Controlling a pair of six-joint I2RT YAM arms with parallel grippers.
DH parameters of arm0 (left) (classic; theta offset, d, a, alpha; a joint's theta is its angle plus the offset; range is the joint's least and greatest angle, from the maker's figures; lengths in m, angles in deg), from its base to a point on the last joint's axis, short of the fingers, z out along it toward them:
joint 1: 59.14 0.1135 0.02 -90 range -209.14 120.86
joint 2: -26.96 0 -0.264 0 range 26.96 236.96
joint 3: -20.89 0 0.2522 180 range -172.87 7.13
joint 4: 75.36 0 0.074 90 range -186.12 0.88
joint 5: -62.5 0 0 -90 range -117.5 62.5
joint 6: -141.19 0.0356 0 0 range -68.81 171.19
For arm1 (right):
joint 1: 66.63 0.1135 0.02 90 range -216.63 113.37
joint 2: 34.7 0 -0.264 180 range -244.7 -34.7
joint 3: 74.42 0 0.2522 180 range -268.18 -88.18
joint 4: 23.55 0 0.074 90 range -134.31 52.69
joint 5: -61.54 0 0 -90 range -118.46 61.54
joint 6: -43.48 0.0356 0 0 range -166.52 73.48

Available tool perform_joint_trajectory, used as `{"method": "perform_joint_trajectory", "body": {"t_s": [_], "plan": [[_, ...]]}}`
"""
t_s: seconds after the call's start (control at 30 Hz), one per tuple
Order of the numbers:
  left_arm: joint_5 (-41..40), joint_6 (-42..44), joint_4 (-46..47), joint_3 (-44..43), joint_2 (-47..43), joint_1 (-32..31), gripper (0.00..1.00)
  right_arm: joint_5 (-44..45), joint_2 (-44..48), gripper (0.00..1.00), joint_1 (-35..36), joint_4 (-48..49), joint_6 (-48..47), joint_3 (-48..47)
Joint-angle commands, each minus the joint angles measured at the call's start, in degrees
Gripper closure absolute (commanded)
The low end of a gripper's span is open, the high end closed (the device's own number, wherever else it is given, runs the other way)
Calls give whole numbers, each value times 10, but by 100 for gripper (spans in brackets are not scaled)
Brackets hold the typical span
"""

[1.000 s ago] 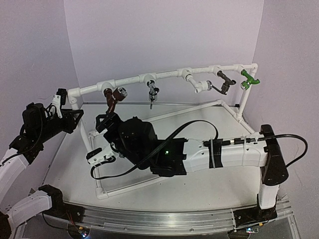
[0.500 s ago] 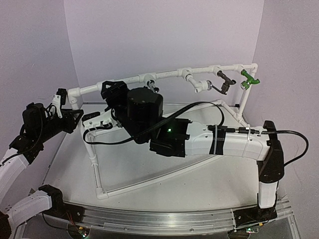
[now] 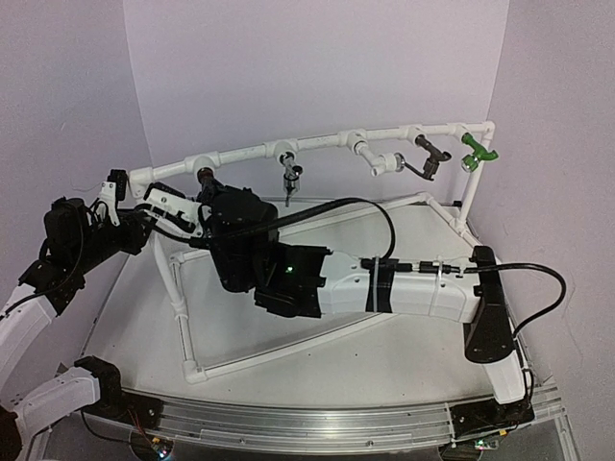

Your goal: Install the water faucets

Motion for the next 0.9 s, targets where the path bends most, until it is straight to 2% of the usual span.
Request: {"method": "perform_joint_trajectory", "body": {"t_s": [0.0, 0.07, 0.2, 0.3, 0.4, 0.5, 0.6, 0.7, 0.87], "plan": [[74, -60, -77, 5, 9, -13, 98, 31, -3, 100, -18, 89, 415, -39], [72, -61, -77, 5, 8, -13, 98, 22, 20, 100, -25, 91, 565, -1], [71, -61, -77, 4, 13, -13, 98, -57, 78, 100, -54, 123, 904, 110], [68, -60, -77, 2, 14, -13, 98, -80, 87, 100, -66, 183, 1034, 167], [64, -61, -77, 4, 10, -13, 99, -78, 85, 96, -66, 220, 1024, 176], [64, -61, -77, 5, 5, -13, 99, -100, 95, 80, -66, 224, 989, 192], [65, -61, -77, 5, 4, -13, 99, -180, 117, 55, -66, 226, 891, 214], [65, -60, -77, 6, 3, -13, 98, -265, 155, 36, -65, 202, 768, 246], [66, -59, -77, 5, 5, -13, 99, -333, 238, 13, -60, 107, 578, 291]]}}
